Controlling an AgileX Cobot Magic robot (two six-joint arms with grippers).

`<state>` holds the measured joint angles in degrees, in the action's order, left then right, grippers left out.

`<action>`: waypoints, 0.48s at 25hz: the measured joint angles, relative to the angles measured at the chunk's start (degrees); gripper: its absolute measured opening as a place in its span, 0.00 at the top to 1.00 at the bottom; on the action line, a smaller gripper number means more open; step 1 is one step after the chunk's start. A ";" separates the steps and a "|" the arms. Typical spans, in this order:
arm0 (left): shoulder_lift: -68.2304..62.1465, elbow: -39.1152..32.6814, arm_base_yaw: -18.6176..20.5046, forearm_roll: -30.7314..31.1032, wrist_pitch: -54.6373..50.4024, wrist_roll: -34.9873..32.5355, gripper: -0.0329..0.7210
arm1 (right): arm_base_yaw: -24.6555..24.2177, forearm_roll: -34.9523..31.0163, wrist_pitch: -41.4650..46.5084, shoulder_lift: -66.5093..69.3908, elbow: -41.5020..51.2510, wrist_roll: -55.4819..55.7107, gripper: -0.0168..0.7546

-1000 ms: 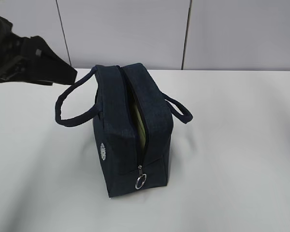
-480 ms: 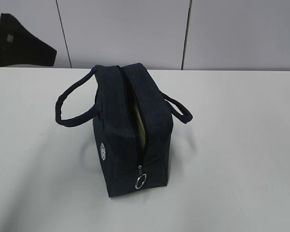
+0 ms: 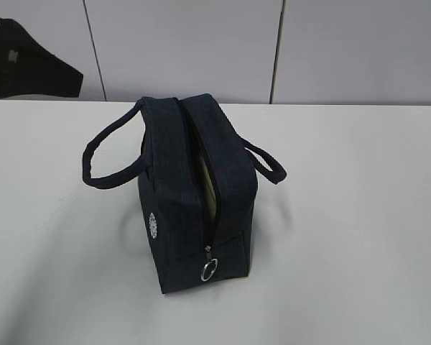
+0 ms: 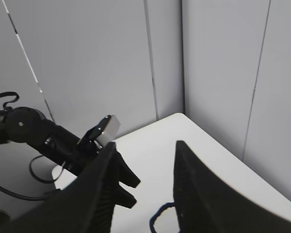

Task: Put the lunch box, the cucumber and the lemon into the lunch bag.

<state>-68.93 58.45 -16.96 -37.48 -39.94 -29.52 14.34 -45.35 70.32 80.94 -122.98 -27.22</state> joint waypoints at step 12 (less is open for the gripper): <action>0.35 0.00 0.00 -0.23 -3.18 0.00 0.44 | 0.00 5.13 -1.56 -4.44 0.00 1.85 0.67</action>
<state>-68.58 58.45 -16.96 -37.71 -43.11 -29.52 14.34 -40.23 68.76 76.50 -122.98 -25.37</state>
